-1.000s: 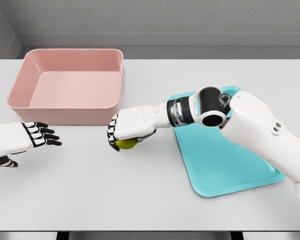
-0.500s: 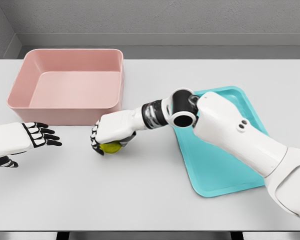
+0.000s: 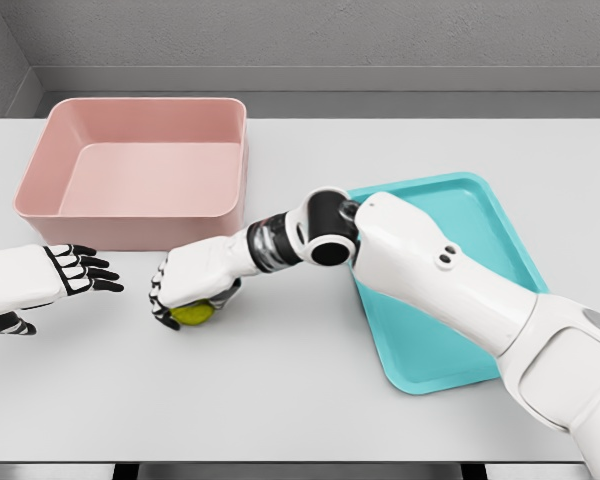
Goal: Put the tennis from the blue tray into the pink basket with both arms
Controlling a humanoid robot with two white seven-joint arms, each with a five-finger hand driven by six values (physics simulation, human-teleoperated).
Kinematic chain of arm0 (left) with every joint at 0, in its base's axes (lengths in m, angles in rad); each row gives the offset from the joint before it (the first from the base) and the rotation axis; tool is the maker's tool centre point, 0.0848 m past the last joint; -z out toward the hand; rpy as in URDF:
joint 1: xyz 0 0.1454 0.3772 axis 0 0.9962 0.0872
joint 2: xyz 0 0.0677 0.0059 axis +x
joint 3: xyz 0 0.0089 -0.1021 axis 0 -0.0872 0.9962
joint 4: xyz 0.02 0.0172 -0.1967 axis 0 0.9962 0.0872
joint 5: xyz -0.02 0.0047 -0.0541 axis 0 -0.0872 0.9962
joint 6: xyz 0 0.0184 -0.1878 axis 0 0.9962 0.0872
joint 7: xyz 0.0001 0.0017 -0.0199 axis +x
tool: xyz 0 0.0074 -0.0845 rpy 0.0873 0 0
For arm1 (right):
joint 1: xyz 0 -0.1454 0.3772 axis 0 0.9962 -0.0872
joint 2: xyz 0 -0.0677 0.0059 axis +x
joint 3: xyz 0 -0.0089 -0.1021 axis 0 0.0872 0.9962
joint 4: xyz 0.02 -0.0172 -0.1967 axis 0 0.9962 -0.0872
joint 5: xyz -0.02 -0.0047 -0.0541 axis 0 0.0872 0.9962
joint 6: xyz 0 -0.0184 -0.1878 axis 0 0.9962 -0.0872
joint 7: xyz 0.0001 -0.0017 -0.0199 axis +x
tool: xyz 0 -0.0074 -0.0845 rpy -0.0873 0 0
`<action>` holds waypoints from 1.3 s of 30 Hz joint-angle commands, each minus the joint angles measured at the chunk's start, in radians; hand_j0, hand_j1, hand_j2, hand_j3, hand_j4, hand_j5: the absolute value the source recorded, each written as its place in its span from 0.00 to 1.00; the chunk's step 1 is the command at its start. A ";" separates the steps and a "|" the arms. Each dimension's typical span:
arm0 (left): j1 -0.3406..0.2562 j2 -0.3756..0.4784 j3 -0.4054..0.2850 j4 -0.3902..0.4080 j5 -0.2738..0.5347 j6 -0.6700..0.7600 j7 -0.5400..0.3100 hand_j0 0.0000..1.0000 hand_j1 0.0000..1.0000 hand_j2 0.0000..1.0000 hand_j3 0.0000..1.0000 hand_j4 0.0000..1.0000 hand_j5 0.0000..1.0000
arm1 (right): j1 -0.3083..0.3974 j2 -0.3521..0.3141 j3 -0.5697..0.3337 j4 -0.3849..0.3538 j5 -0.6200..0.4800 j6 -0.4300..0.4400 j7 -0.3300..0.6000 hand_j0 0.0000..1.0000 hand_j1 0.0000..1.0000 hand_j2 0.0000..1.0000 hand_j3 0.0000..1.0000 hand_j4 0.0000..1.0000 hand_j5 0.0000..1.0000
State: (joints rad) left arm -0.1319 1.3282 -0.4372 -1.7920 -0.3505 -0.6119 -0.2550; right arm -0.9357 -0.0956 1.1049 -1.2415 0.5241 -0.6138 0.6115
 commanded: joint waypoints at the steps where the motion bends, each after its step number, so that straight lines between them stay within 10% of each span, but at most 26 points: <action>1: 0.000 0.002 0.000 0.000 0.007 0.001 0.000 1.00 1.00 1.00 1.00 1.00 1.00 | 0.000 0.010 0.001 0.004 -0.004 0.003 -0.001 0.46 0.46 0.46 0.46 0.46 0.46; 12: 0.000 0.005 0.002 0.017 0.005 0.001 0.000 1.00 1.00 1.00 1.00 1.00 1.00 | -0.005 0.033 0.000 0.010 0.000 0.003 -0.001 0.47 0.47 0.47 0.47 0.47 0.47; 15: 0.000 0.005 0.002 0.017 0.004 0.001 0.000 1.00 1.00 1.00 1.00 1.00 1.00 | -0.005 0.043 -0.005 0.050 0.000 0.003 -0.001 0.83 0.83 0.83 0.83 0.83 0.83; 17: 0.000 0.005 0.002 0.017 0.005 0.001 0.000 1.00 1.00 1.00 1.00 1.00 1.00 | -0.005 0.046 -0.005 0.050 0.000 0.003 -0.001 0.89 0.89 0.89 0.89 0.89 0.89; 29: 0.000 0.003 0.002 0.016 0.005 0.001 0.000 1.00 1.00 1.00 1.00 1.00 1.00 | -0.005 0.025 -0.016 0.034 -0.007 0.003 -0.001 0.99 0.99 0.99 0.99 0.99 0.99; 39: 0.002 0.003 0.002 0.017 0.005 0.001 0.000 1.00 1.00 1.00 1.00 1.00 1.00 | 0.003 -0.095 -0.060 -0.136 -0.010 0.003 -0.001 0.99 0.99 0.99 0.99 0.99 0.99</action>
State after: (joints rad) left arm -0.1304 1.3297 -0.4357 -1.7749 -0.3508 -0.6119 -0.2550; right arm -0.9311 -0.1623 1.0539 -1.3387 0.5206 -0.6136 0.6113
